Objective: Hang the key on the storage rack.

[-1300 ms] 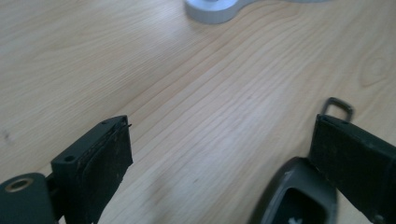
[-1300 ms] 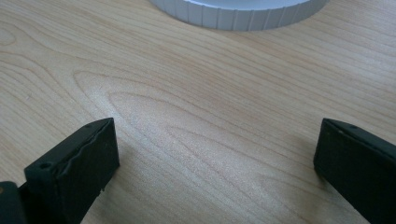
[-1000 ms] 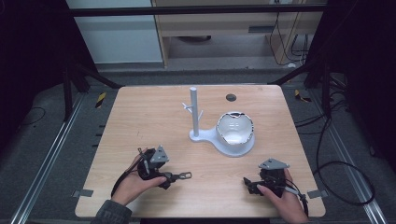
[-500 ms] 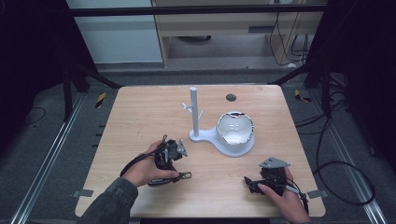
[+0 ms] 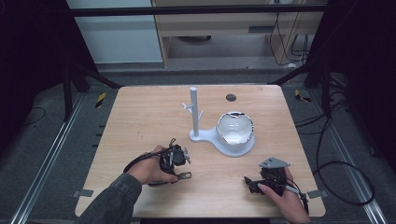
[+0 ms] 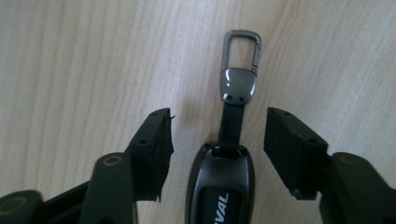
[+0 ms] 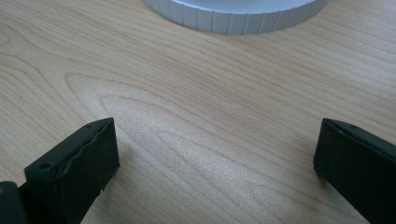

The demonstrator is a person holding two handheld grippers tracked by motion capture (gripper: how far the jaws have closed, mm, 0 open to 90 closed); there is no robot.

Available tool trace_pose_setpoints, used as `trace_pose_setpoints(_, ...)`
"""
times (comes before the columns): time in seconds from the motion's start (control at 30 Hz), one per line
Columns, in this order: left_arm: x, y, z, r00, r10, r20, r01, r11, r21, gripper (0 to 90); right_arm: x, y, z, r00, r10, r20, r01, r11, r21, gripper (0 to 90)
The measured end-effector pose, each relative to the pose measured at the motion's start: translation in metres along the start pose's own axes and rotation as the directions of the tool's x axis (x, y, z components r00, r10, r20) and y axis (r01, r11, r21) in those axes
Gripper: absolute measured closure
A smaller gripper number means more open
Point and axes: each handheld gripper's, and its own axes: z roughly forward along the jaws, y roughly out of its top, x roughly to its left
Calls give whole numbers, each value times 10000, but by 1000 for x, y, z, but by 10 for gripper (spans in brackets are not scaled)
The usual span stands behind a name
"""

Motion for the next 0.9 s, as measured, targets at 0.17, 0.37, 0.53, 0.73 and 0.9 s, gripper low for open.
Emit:
trace_pose_setpoints(0.17, -3, 3, 5, 9992, 271, 281, -278, 9993, 254, 541, 1, 0, 0, 10000, 83, -26, -83, 10000, 17, 4)
trace_pose_setpoints(0.37, -5, 6, 12, 9991, 358, 214, -366, 9985, 404, 585, 1, 0, 0, 10000, 85, -26, -85, 10000, 32, 4)
trace_pose_setpoints(0.53, -5, 7, 12, 9988, 453, 187, -461, 9977, 490, 628, 0, 0, 0, 10000, 68, -21, -68, 10000, 20, 4)
trace_pose_setpoints(0.73, -4, 6, 13, 9992, 333, 202, -344, 9978, 575, 668, 0, 0, 0, 10000, 64, -19, -64, 10000, 15, 4)
trace_pose_setpoints(0.9, -3, 7, 15, 9991, 384, 199, -396, 9971, 651, 685, 1, 0, -1, 10000, 72, -22, -72, 10000, 18, 4)
